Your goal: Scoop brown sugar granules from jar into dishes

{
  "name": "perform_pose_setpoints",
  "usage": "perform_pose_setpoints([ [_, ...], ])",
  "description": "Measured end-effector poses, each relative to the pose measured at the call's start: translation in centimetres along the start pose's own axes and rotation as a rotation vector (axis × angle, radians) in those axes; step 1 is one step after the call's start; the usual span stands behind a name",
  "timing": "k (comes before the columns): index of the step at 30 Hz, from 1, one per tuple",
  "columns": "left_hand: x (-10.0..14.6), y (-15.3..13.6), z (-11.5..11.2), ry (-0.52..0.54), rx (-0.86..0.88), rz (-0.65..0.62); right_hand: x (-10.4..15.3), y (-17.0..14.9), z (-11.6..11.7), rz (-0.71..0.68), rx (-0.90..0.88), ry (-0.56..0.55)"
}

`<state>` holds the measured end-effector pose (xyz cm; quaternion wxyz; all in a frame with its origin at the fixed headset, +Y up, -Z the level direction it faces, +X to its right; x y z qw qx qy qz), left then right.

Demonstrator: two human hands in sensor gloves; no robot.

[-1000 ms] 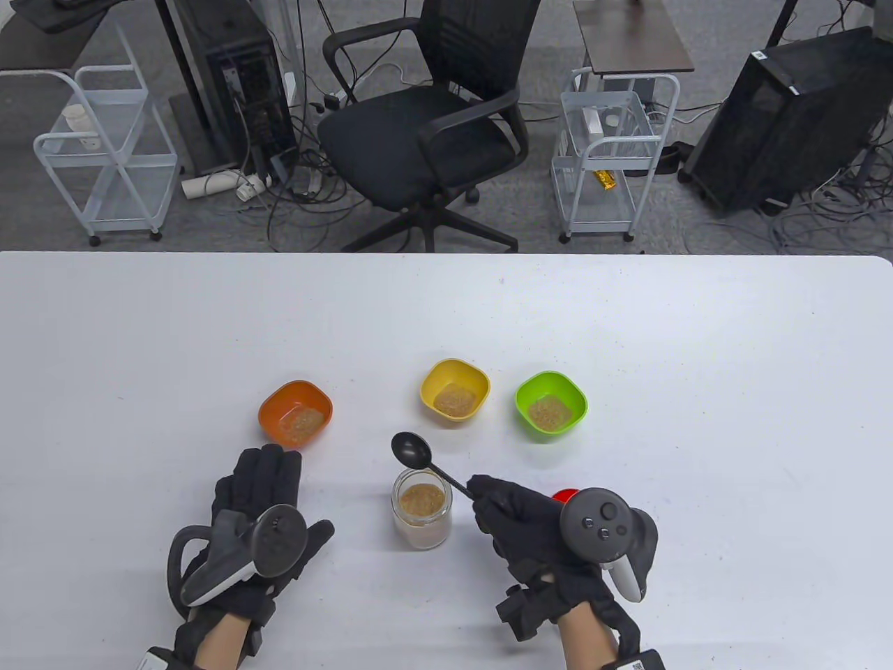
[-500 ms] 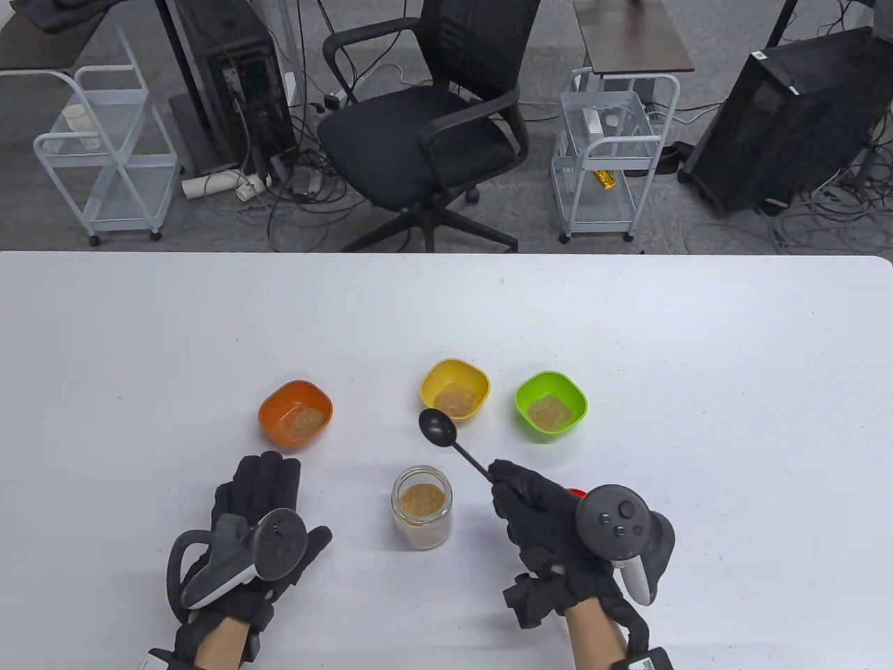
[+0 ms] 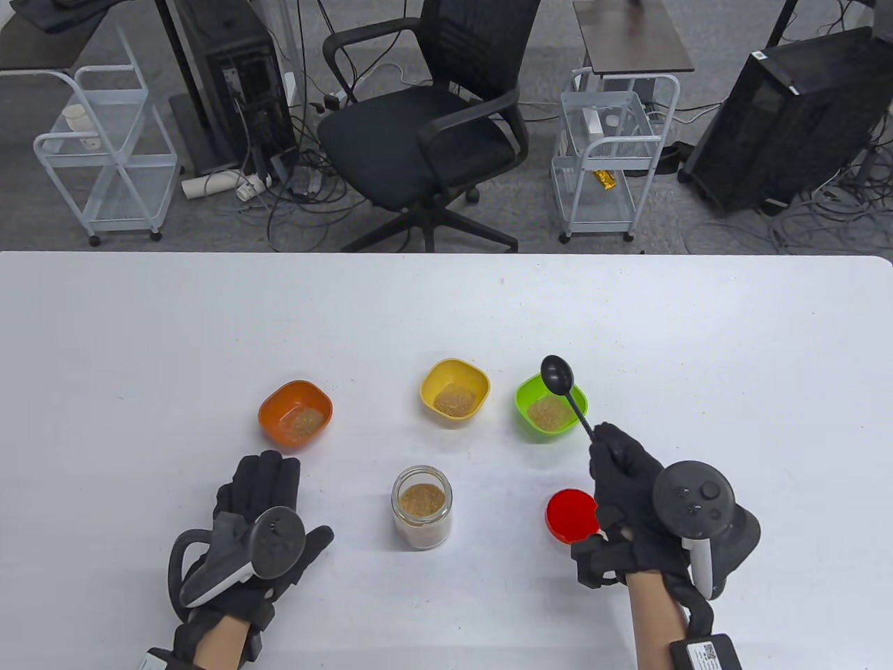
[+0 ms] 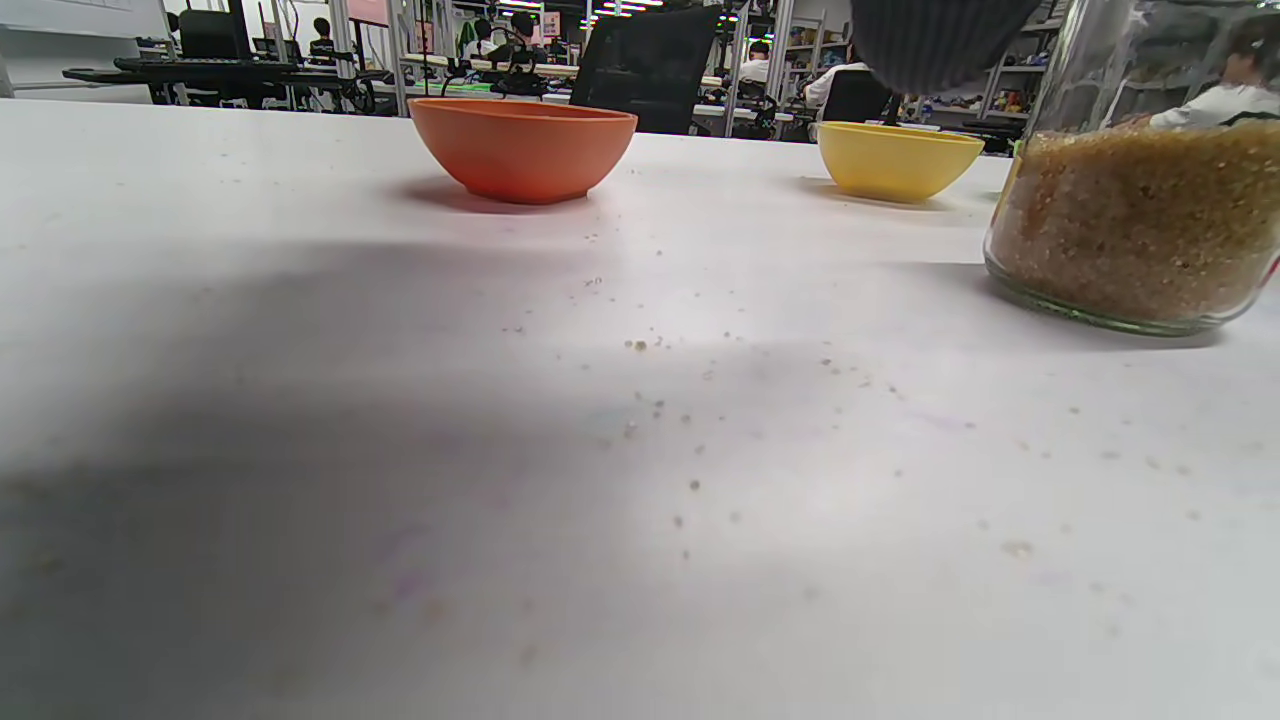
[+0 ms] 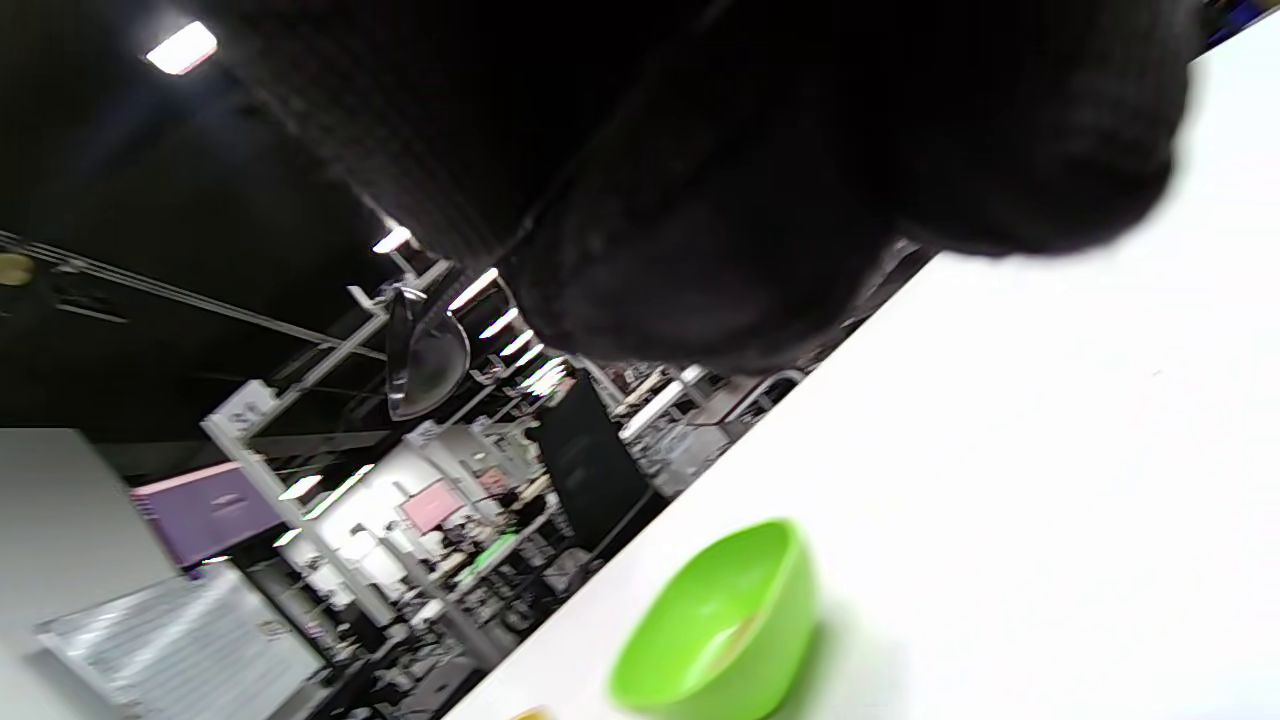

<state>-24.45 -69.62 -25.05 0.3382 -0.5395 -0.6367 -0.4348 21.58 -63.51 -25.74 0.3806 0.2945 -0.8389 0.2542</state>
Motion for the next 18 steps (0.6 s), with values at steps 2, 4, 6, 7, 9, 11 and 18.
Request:
perform_pose_setpoints([
  [2,0.0,0.0,0.0,-0.006,0.000,0.002,-0.4,-1.2,-0.2,0.035,0.035,-0.010],
  [4,0.0,0.0,0.0,-0.012,0.002,0.001,-0.7,-2.4,-0.3,0.069,0.075,-0.025],
  [6,-0.1,0.0,0.0,-0.017,0.000,0.002,-0.9,-3.5,-0.2,0.098,0.123,-0.034],
  [7,-0.1,0.0,0.0,-0.019,0.002,0.001,-1.1,-4.2,-0.1,0.125,0.150,-0.032],
  [9,-0.1,0.0,0.0,-0.022,0.006,-0.001,-1.3,-5.2,0.1,0.158,0.193,-0.035],
  [11,-0.1,0.0,0.0,-0.024,0.007,0.000,-1.6,-5.9,0.4,0.182,0.258,-0.029],
  [18,-0.1,-0.1,0.0,-0.032,0.017,0.001,-2.1,-7.9,2.4,0.267,0.376,0.026],
])
Point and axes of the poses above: the tracker on the back of each hand, its own y axis roughly to the thumb side, its own x axis roughly from the fingertips to the wrist, z = x × y, the point moved 1 cm from there along -x, roughly from the wrist to the fingertips, and after that the axes turned 11 degrees about -y, right-handed, at the moved point
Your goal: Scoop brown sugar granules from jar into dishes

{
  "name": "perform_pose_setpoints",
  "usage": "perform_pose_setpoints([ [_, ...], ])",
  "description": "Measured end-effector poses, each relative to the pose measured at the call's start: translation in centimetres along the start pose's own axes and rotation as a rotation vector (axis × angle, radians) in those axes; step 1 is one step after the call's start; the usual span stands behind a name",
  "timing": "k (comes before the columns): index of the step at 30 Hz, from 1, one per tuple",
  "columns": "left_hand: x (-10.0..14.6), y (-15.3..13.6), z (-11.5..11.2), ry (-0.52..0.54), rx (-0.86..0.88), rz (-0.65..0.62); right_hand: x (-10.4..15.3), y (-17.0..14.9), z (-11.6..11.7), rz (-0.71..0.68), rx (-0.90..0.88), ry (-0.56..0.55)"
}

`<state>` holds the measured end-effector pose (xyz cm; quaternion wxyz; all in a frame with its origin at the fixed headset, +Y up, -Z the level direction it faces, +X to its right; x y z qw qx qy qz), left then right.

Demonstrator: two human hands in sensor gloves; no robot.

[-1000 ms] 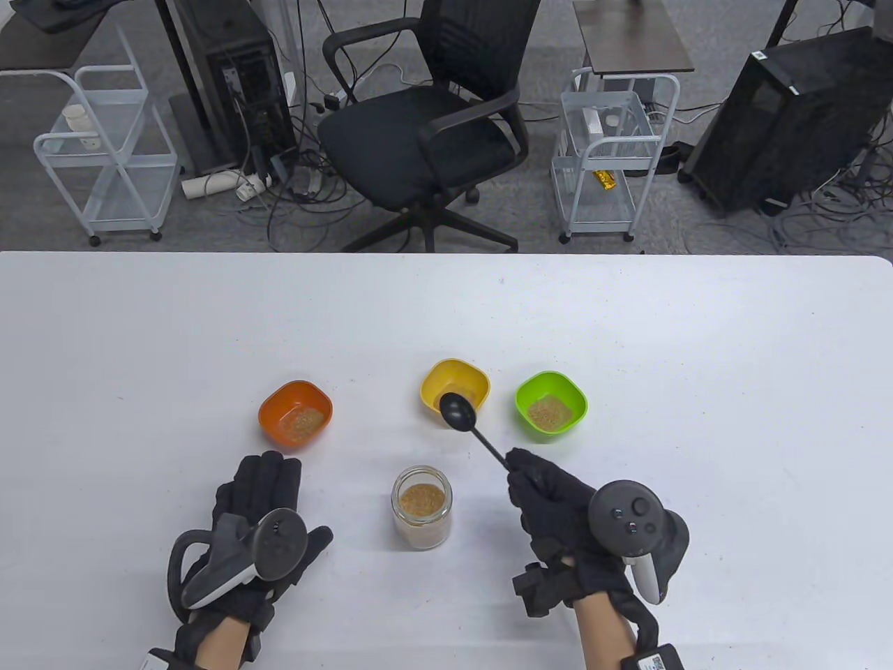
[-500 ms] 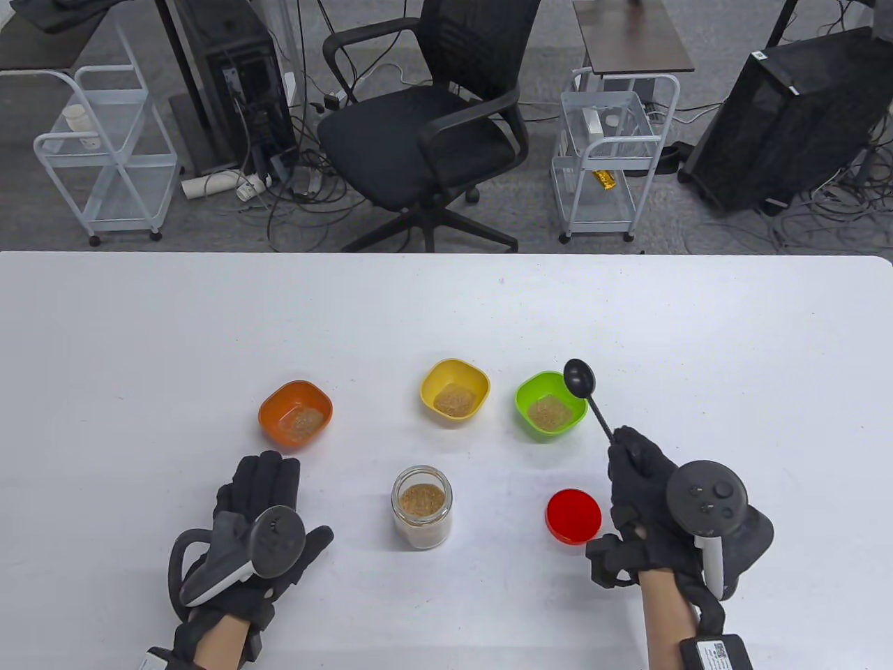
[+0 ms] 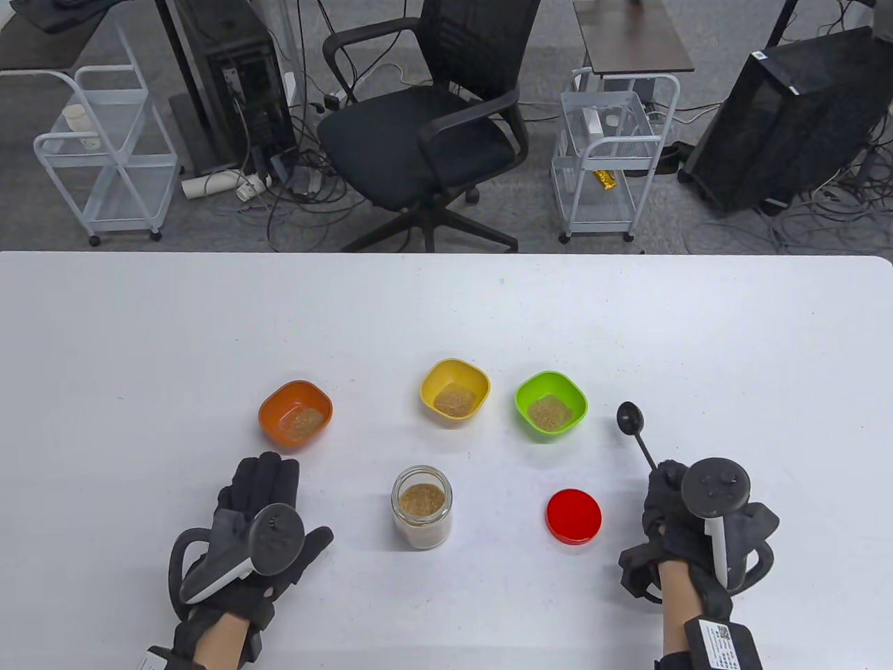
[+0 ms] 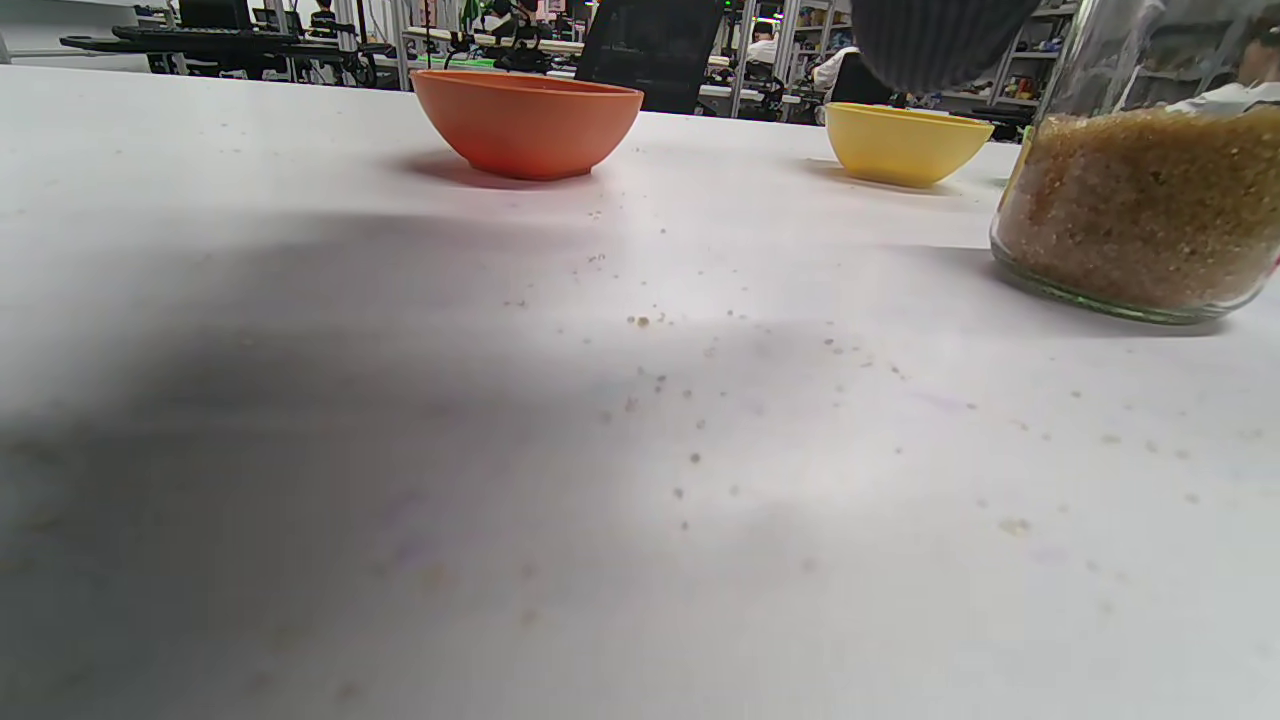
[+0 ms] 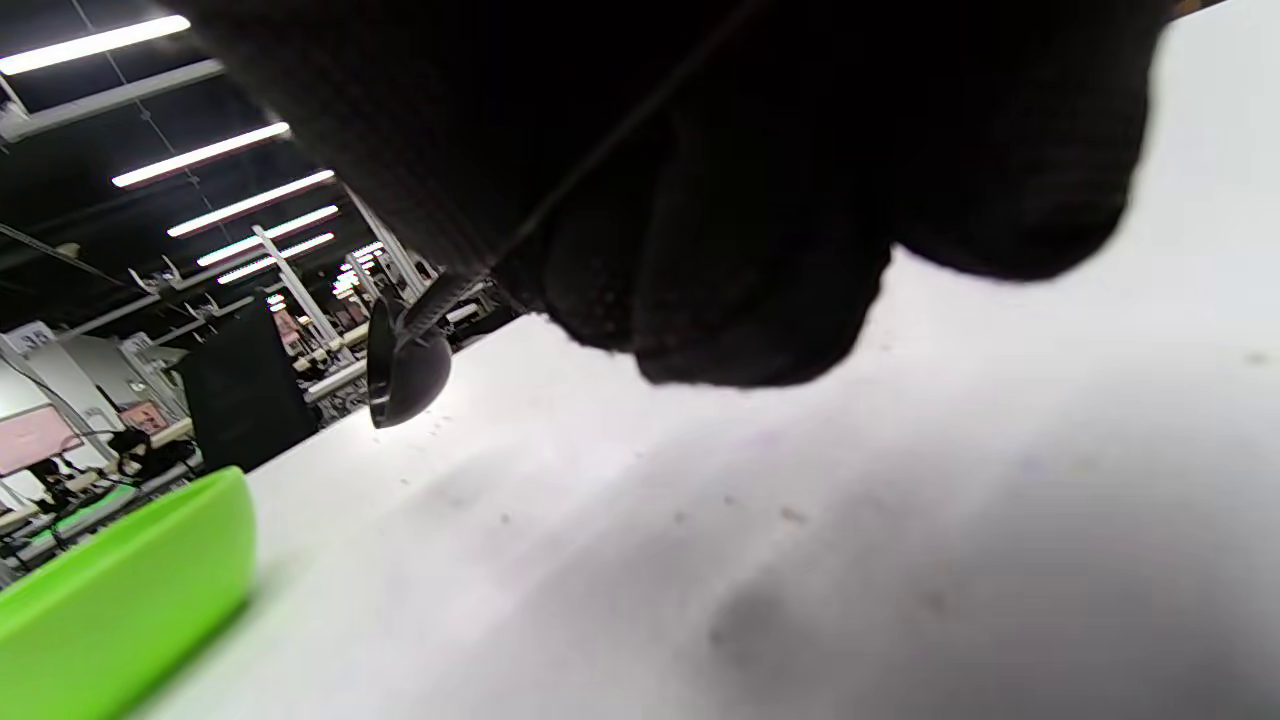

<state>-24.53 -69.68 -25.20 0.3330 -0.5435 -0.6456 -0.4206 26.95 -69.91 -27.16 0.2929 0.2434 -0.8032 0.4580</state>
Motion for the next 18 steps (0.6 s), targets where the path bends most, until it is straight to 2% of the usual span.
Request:
perform_pose_setpoints([
  [9,-0.1,0.0,0.0,-0.010,0.003,-0.008,-0.5,-0.3,1.1,0.065,0.090,0.072],
  [15,-0.1,0.0,0.0,-0.008,0.010,-0.012,-0.6,-0.2,2.1,0.053,0.190,0.139],
  [18,-0.1,0.0,0.0,-0.011,0.008,-0.012,-0.6,0.0,2.4,0.039,0.217,0.134],
])
Point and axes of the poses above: the tracker on the back of each hand, its own y axis roughly to the thumb side, its own x axis roughly from the fingertips to the wrist, z = x × y, the point moved 1 cm from there along -x, roughly from the wrist to the fingertips, and after that the axes turned 11 degrees about -y, right-handed, at the moved point
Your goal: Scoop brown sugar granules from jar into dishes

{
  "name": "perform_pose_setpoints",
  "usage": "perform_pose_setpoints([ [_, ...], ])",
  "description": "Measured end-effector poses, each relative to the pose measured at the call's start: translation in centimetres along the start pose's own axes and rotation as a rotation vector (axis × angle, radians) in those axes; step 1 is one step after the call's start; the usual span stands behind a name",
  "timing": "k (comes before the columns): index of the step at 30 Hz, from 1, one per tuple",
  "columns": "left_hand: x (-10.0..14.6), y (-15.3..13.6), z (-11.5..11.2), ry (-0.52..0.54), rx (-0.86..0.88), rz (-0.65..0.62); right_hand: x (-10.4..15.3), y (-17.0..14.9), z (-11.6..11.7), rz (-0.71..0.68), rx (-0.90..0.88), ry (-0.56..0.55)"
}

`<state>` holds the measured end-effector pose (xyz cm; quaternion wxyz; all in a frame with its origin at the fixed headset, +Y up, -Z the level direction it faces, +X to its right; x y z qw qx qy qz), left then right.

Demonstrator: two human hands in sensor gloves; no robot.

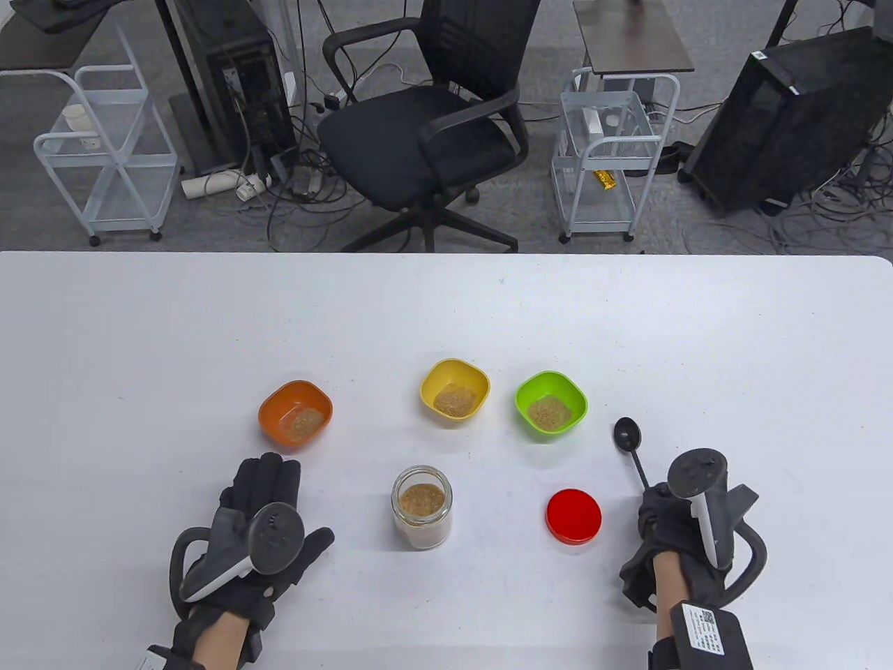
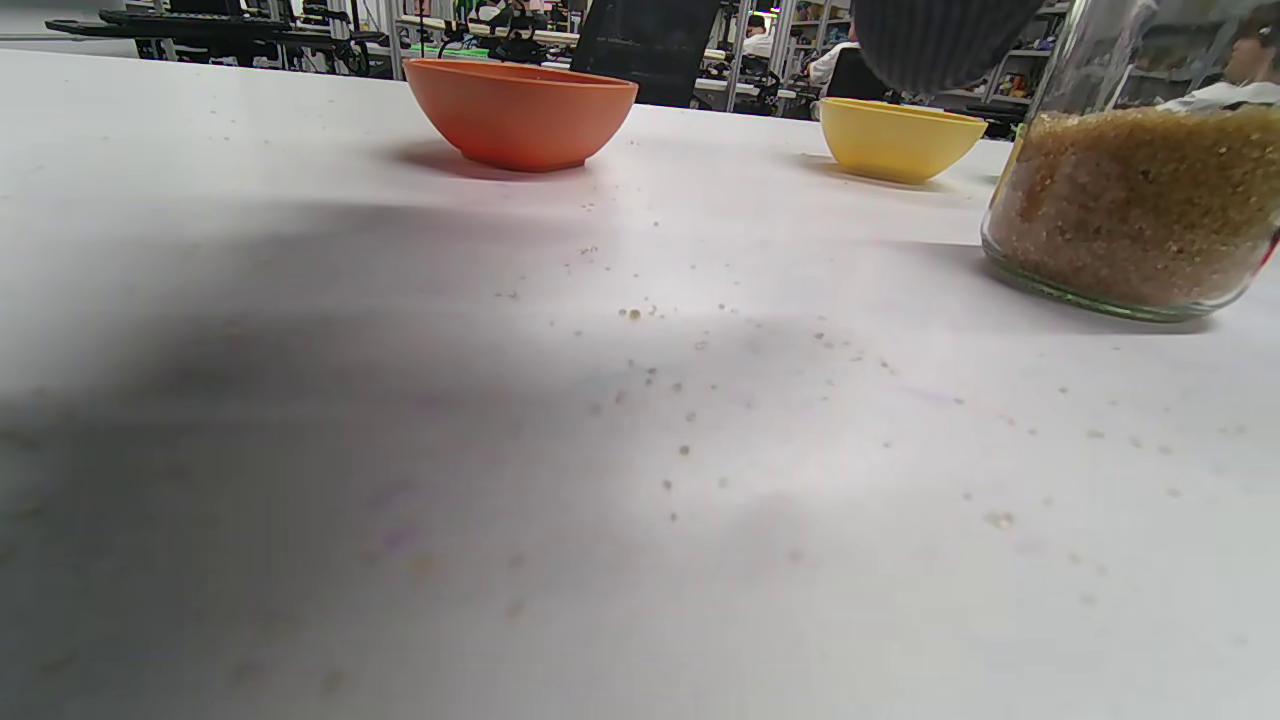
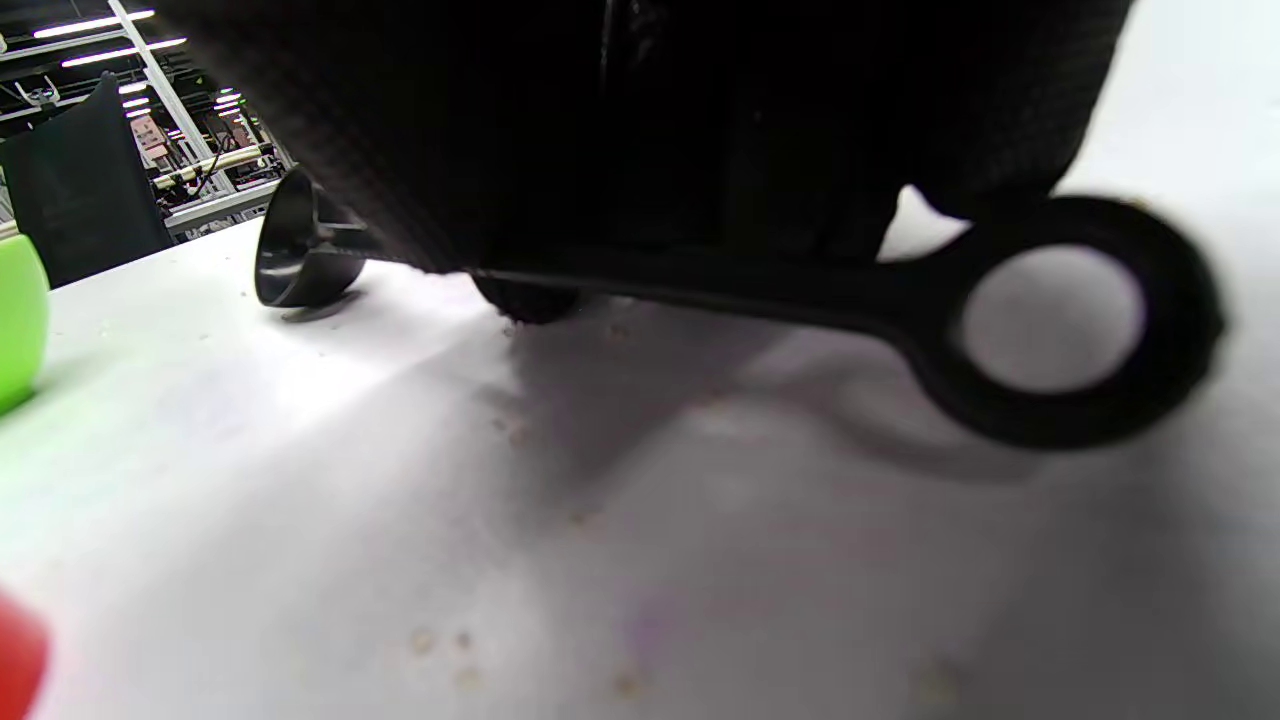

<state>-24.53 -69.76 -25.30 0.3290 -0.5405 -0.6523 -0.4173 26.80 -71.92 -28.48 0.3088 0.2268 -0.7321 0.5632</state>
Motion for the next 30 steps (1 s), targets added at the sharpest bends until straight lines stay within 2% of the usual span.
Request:
perform_pose_setpoints([
  [18,-0.1,0.0,-0.1,-0.015,-0.001,-0.005,0.4,0.8,-0.1,-0.052,0.078,-0.088],
  [24,-0.1,0.1,-0.1,-0.018,-0.004,-0.007,1.1,1.4,-1.3,-0.096,0.066,-0.127],
  [30,-0.2,0.1,-0.1,-0.028,-0.006,-0.011,3.4,2.9,-3.2,-0.217,-0.014,-0.174],
])
Point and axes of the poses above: the tracker on the back of each hand, its own y axis roughly to the thumb side, its own x axis roughly from the fingertips to the wrist, z = x × y, the point moved 1 cm from there along -x, roughly from the wrist to the fingertips, and after that the axes turned 11 degrees about -y, right-handed, at the moved point
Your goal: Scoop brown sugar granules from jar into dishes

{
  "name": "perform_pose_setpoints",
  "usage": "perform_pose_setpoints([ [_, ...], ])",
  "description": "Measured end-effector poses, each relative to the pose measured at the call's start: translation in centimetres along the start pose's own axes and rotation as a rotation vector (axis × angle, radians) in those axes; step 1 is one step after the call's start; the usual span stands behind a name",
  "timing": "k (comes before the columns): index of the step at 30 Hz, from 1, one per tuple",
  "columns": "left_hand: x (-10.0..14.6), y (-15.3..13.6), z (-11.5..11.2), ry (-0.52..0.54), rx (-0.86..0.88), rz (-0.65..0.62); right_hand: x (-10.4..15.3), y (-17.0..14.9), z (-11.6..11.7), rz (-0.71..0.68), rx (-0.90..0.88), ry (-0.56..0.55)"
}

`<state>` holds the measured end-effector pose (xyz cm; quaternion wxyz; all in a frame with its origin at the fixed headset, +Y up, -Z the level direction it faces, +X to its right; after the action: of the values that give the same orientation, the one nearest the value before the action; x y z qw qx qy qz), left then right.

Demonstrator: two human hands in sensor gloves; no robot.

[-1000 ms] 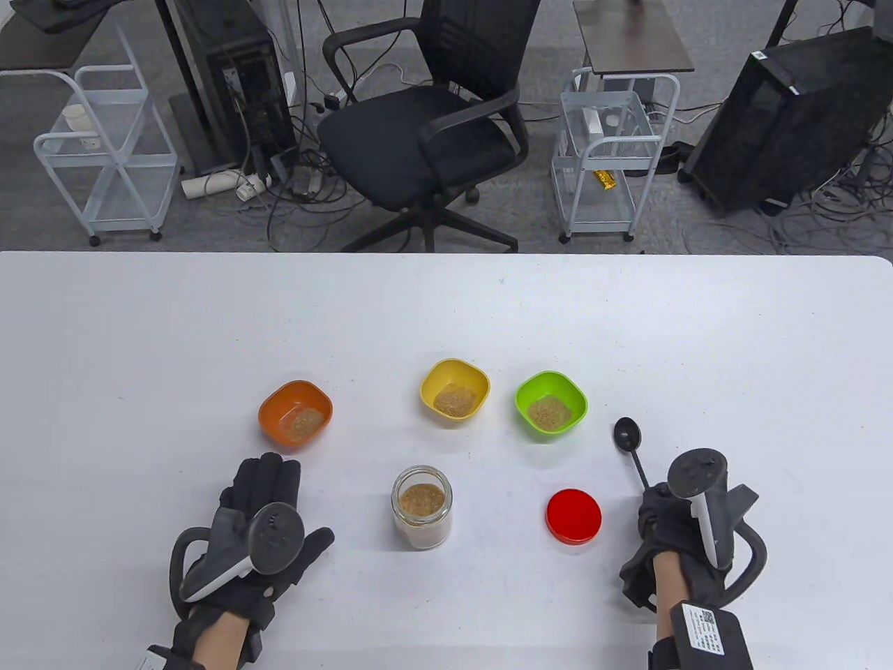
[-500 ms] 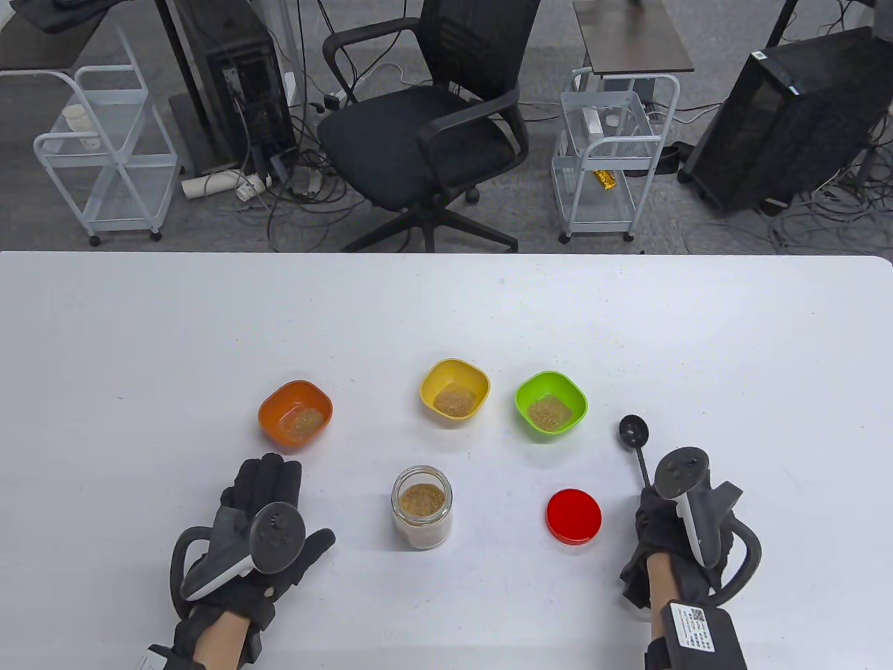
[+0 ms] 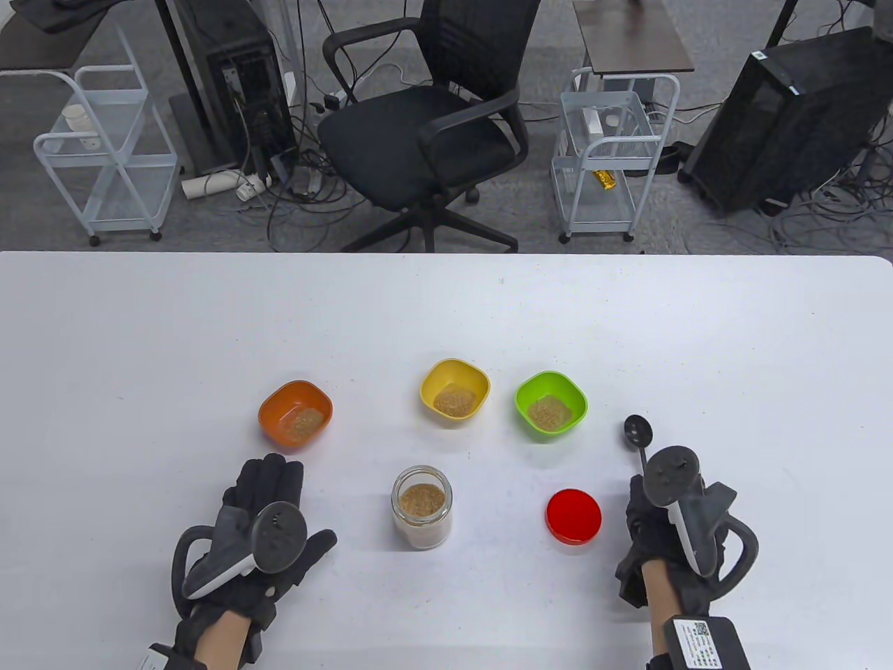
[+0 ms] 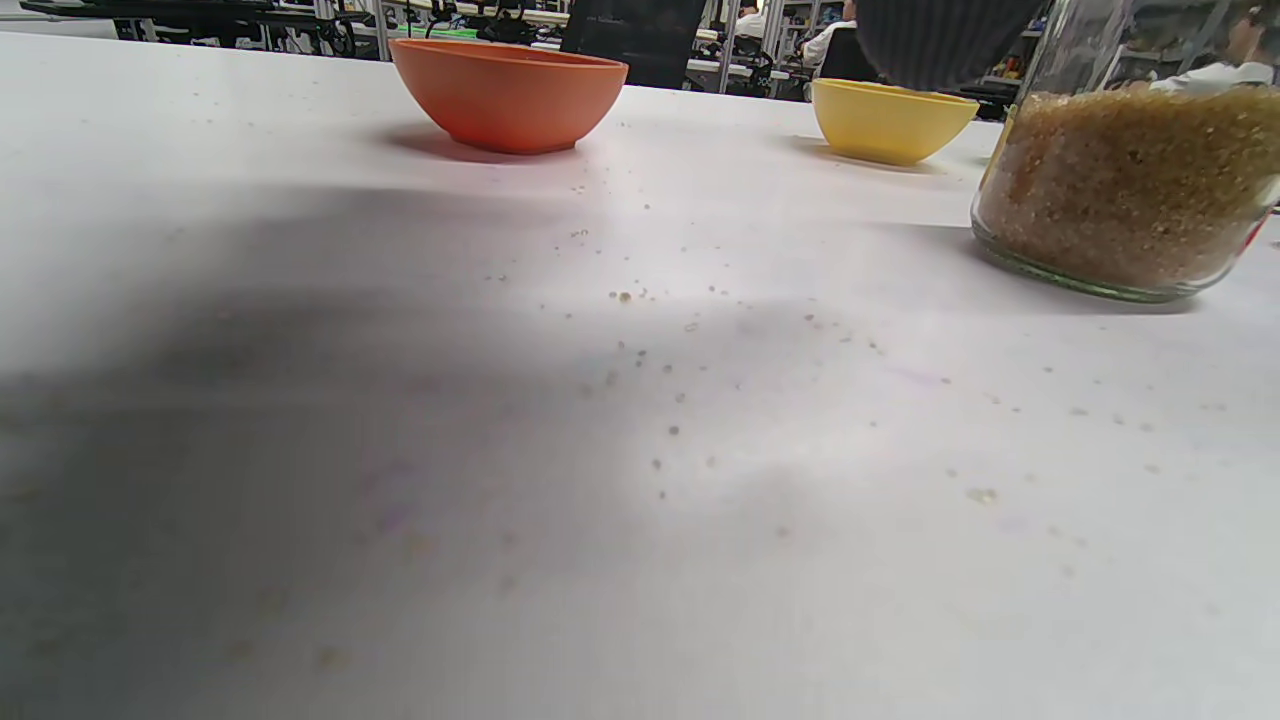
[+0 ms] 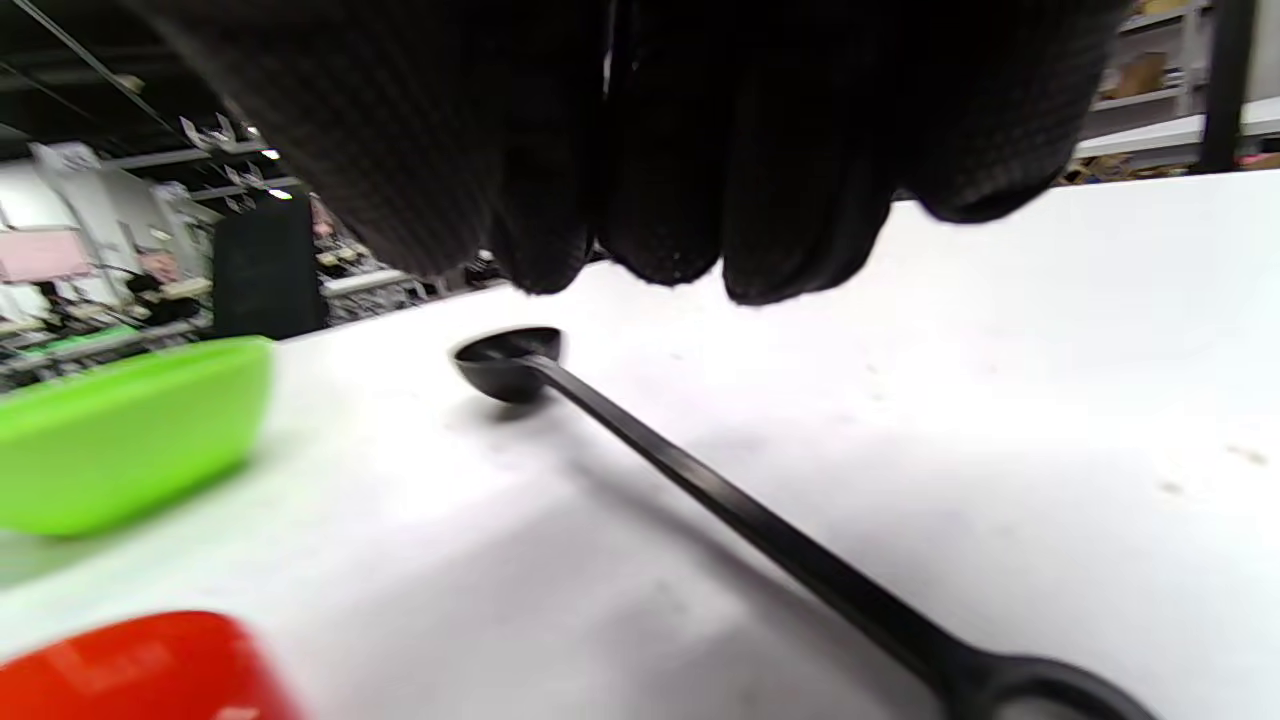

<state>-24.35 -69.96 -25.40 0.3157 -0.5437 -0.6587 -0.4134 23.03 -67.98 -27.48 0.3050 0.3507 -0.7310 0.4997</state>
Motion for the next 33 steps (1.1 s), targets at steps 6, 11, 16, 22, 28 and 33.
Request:
perform_pose_setpoints([
  [6,-0.1,0.1,0.0,-0.004,0.009,-0.019,4.2,3.4,-2.6,-0.210,-0.087,-0.066],
  [11,0.1,0.3,0.1,0.029,0.061,-0.081,7.5,6.0,-3.2,-0.352,-0.114,-0.033],
  [16,0.0,0.7,-0.1,0.026,0.089,-0.150,8.6,6.8,-2.2,-0.405,-0.155,-0.044],
  [22,-0.3,2.3,-0.2,0.016,0.147,-0.284,7.7,5.7,-1.5,-0.361,-0.224,-0.034],
  [28,-2.7,3.5,-0.4,-0.107,0.396,-0.437,7.6,5.7,-1.7,-0.354,-0.236,-0.058],
  [33,-4.9,4.4,-0.4,-0.213,0.442,-0.467,7.9,5.7,-1.8,-0.361,-0.244,-0.063],
])
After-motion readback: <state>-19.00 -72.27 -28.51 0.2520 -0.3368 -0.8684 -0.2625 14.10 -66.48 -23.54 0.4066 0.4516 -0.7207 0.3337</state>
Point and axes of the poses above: the tracker on the back of each hand, its own y axis roughly to the thumb side, its own x axis roughly from the fingertips to the wrist, z = x × y, the point moved 1 cm from there along -x, roughly from the wrist to the fingertips, and after that the axes turned 11 degrees about -y, right-handed, at the moved point
